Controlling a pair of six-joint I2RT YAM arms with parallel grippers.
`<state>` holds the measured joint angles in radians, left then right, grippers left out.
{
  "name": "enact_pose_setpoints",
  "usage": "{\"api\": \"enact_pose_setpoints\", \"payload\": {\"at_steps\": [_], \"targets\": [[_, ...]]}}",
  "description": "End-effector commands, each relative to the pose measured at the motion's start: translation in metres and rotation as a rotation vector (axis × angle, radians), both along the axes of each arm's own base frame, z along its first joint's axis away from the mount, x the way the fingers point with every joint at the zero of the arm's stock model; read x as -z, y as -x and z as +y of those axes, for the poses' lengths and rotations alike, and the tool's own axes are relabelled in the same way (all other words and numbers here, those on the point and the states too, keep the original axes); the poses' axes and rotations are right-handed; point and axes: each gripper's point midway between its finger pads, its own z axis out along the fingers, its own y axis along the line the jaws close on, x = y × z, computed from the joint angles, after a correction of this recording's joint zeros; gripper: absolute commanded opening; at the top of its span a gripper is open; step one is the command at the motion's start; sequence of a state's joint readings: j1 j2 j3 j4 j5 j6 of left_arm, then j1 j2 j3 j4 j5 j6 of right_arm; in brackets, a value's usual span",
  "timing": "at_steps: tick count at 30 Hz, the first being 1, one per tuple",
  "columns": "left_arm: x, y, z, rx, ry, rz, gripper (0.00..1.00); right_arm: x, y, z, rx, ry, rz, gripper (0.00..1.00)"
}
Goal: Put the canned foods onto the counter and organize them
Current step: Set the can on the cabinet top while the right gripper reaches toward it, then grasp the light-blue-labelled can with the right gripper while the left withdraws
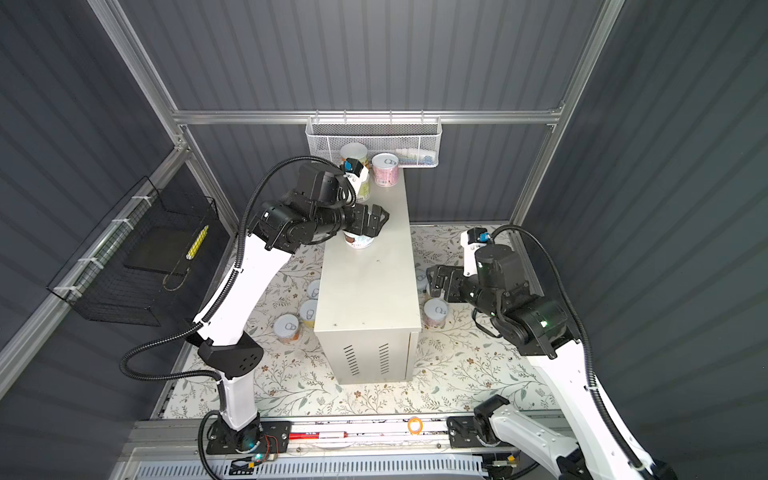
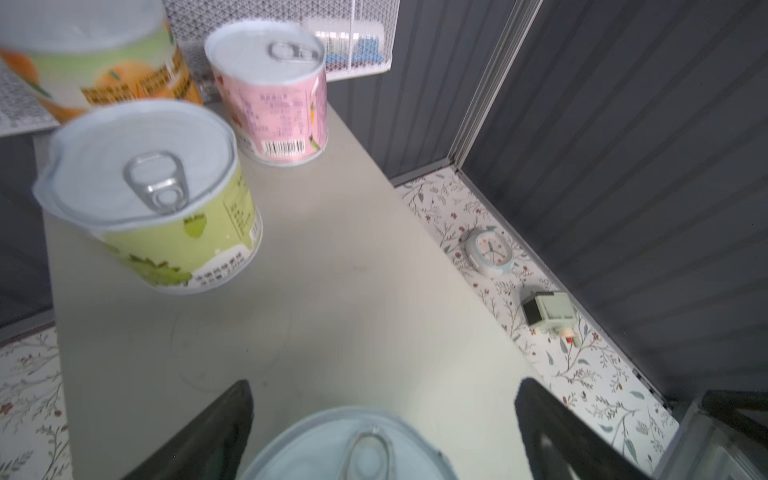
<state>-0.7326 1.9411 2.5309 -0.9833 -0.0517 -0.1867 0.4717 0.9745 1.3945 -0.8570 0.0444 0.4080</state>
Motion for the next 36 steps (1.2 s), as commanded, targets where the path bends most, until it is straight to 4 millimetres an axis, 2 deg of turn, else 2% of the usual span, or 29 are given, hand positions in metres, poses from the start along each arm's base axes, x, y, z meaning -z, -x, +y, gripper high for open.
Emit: {"api": "enact_pose_setpoints", "payload": {"at_steps": [1, 6, 9, 11, 15, 18, 27, 36], "targets": [[-0.058, 0.007, 0.008, 0.003, 0.084, -0.162, 1.00, -0.021, -0.004, 0.011, -0.059, -0.026, -0.058, 0.96], [-0.088, 0.007, 0.047, -0.133, 0.046, -0.293, 0.99, -0.043, -0.002, 0.031, -0.156, -0.093, -0.113, 0.94], [-0.097, 0.011, 0.076, -0.205, 0.041, -0.319, 0.99, -0.053, -0.001, 0.044, -0.206, -0.105, -0.141, 0.92], [-0.094, 0.013, 0.093, -0.222, 0.059, -0.318, 0.99, -0.057, -0.002, 0.054, -0.240, -0.091, -0.152, 0.91], [-0.071, 0.015, 0.142, -0.312, 0.103, -0.261, 0.99, -0.061, -0.005, 0.078, -0.289, -0.034, -0.180, 0.90], [-0.048, 0.025, 0.158, -0.333, 0.093, -0.212, 0.99, -0.058, -0.014, 0.100, -0.321, 0.003, -0.184, 0.89], [0.017, 0.039, 0.171, -0.332, 0.138, -0.075, 0.97, -0.056, -0.040, 0.147, -0.359, 0.047, -0.215, 0.83], [0.052, 0.027, 0.180, -0.309, 0.183, 0.018, 0.97, -0.045, -0.071, 0.176, -0.358, 0.050, -0.209, 0.86]]}}
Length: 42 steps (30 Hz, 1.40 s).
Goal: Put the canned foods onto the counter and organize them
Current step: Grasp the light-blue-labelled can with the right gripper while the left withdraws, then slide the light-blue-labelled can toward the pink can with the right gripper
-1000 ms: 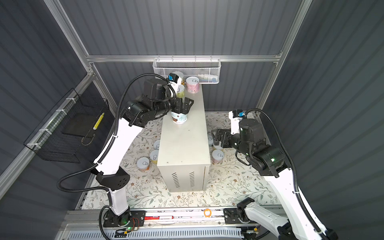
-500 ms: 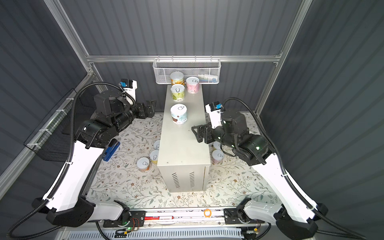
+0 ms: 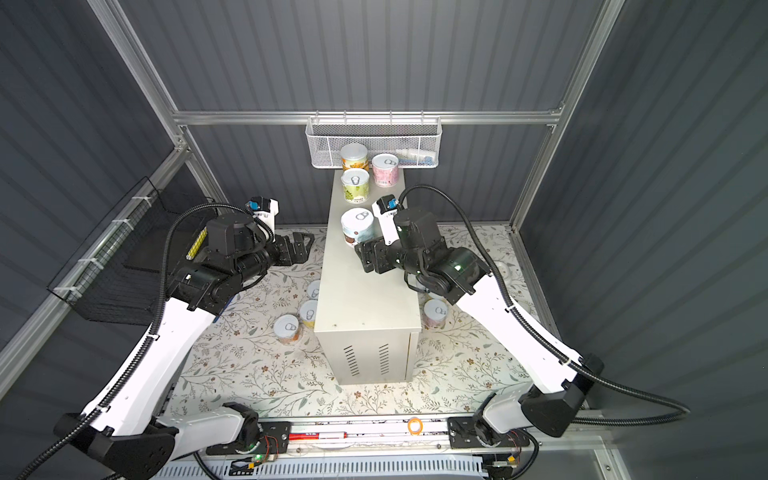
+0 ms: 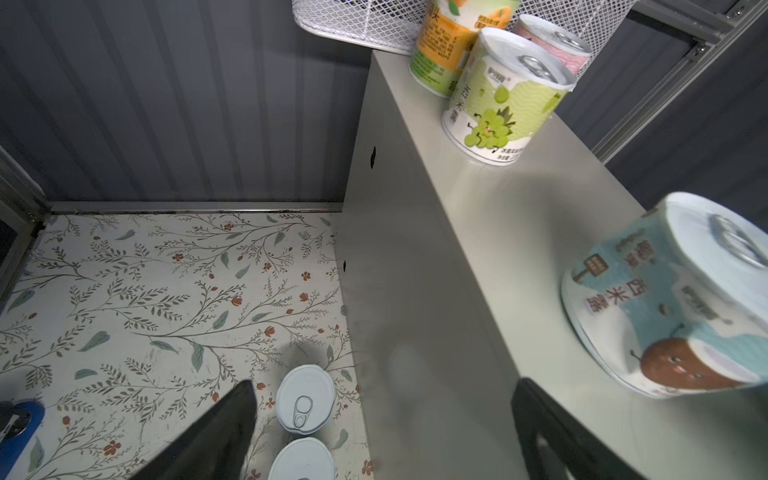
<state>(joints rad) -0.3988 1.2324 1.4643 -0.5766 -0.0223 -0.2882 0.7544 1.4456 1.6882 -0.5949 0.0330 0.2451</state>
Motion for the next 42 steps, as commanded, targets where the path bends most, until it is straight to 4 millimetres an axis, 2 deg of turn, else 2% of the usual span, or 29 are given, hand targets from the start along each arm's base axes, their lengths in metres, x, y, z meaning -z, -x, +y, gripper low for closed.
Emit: {"api": "enact_pose_setpoints", "payload": {"at_steps": [1, 9, 25, 36, 42], "targets": [[-0.003, -0.001, -0.004, 0.040, 0.071, -0.005, 0.97, -0.019, -0.011, 0.008, 0.007, -0.030, -0.059, 0.86], [0.009, -0.010, -0.005, 0.055, 0.077, 0.022, 0.96, -0.011, -0.034, 0.016, 0.052, -0.004, -0.067, 0.86], [0.026, -0.030, -0.009, 0.061, 0.077, 0.065, 0.96, -0.009, -0.076, -0.008, 0.144, -0.029, -0.082, 0.82], [0.034, -0.039, -0.007, 0.043, 0.077, 0.072, 0.95, -0.010, -0.122, -0.024, 0.230, -0.058, -0.086, 0.81], [0.035, -0.043, -0.005, 0.036, 0.077, 0.072, 0.95, -0.007, -0.142, -0.025, 0.237, -0.063, -0.078, 0.80]]}}
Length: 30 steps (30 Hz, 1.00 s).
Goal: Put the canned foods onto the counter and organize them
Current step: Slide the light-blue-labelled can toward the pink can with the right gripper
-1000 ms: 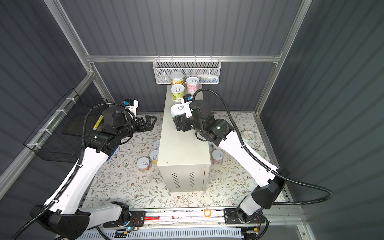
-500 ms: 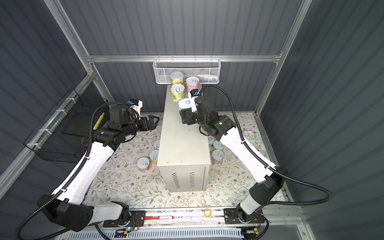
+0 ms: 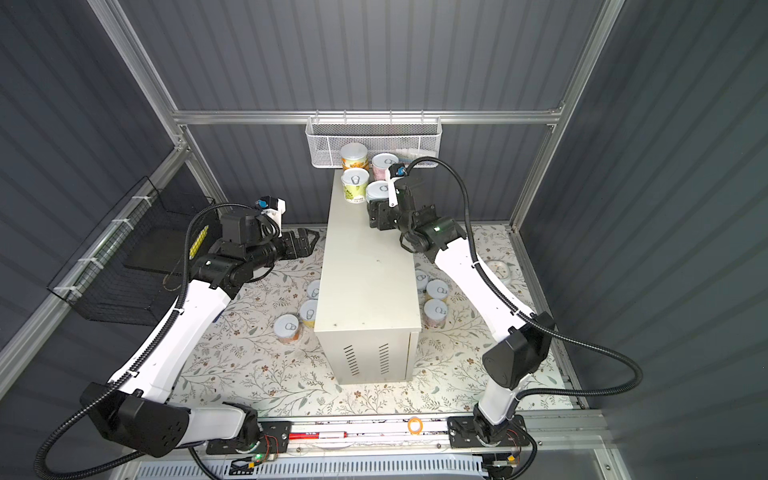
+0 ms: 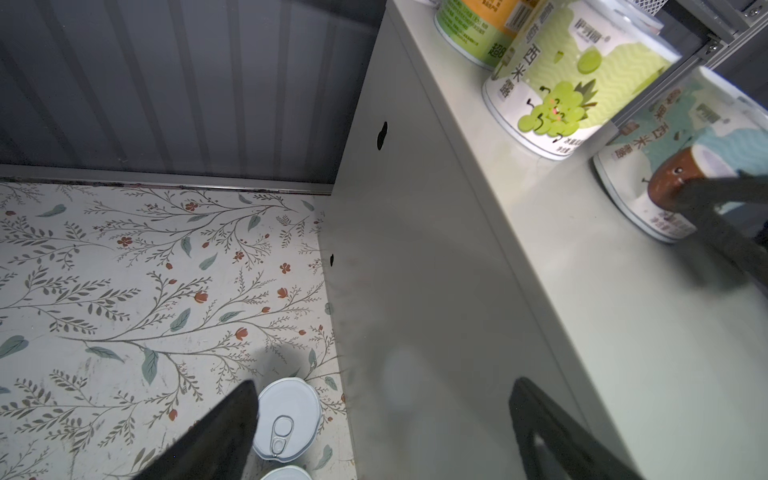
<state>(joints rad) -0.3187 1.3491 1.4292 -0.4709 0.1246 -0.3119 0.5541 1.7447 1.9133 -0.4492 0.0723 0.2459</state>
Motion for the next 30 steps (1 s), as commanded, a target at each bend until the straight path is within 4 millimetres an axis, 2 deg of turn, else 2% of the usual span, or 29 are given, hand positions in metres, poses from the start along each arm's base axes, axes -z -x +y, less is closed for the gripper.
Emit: {"api": "enact_pose_setpoints", "payload": {"at_steps": [1, 10, 24, 26, 30], "targets": [[0.000, -0.004, 0.002, -0.009, 0.014, -0.002, 0.95, -0.008, -0.010, 0.001, -0.001, -0.029, -0.011, 0.80], [0.004, -0.009, 0.005, -0.016, 0.012, 0.005, 0.95, 0.000, -0.032, 0.000, 0.028, -0.035, 0.008, 0.80], [0.007, -0.016, 0.006, -0.020, 0.019, 0.006, 0.95, 0.014, -0.049, 0.000, 0.052, -0.024, 0.039, 0.81], [0.023, -0.014, 0.007, -0.022, 0.009, 0.037, 0.95, 0.016, -0.051, 0.000, 0.059, -0.024, 0.040, 0.81], [0.026, -0.014, 0.009, -0.027, 0.008, 0.039, 0.96, 0.016, -0.051, -0.004, 0.084, -0.019, 0.044, 0.82]]}}
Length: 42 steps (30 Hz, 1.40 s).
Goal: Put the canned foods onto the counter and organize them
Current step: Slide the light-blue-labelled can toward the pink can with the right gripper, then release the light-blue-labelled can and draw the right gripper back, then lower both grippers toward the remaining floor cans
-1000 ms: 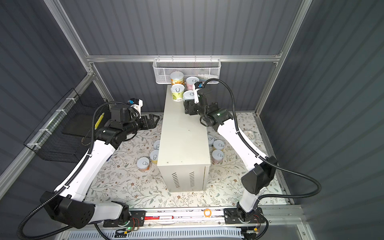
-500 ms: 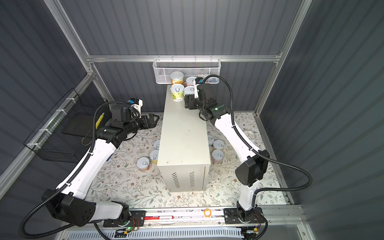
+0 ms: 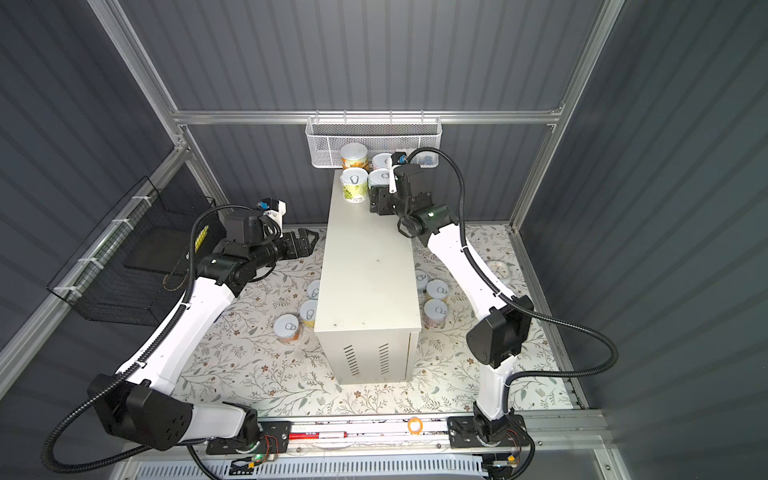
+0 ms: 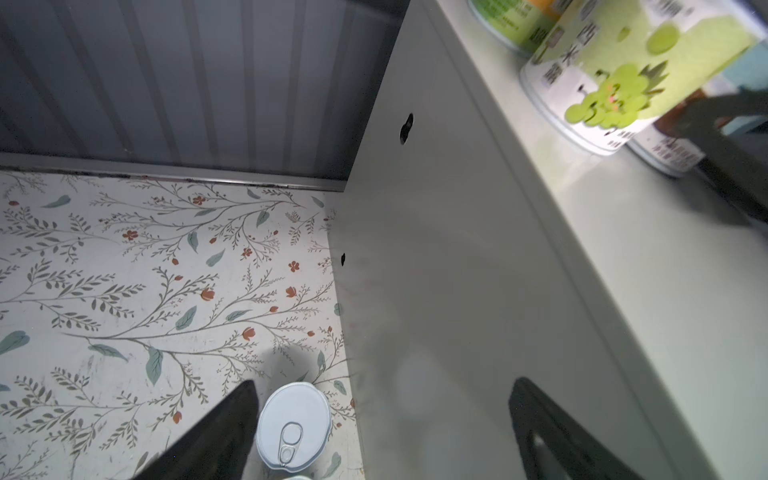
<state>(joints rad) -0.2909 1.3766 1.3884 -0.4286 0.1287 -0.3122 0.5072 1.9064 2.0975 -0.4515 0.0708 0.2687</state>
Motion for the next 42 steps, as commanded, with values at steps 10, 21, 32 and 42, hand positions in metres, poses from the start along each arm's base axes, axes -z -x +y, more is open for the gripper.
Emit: {"api": "enact_pose_setpoints", "payload": {"at_steps": [10, 21, 32, 42], "targets": [[0.004, 0.000, 0.004, -0.011, 0.010, 0.014, 1.00, -0.002, 0.015, -0.004, -0.001, 0.000, 0.053, 0.92], [0.017, 0.026, 0.027, -0.093, -0.033, 0.031, 0.99, -0.051, 0.097, -0.029, -0.065, -0.055, 0.009, 0.93], [0.089, 0.092, 0.085, -0.321, -0.156, 0.218, 0.99, -0.021, 0.191, -0.136, 0.159, -0.008, 0.029, 0.95], [0.152, 0.162, 0.110, -0.419, -0.168, 0.421, 0.99, 0.130, 0.222, -0.194, 0.306, -0.014, 0.340, 0.95]]}}
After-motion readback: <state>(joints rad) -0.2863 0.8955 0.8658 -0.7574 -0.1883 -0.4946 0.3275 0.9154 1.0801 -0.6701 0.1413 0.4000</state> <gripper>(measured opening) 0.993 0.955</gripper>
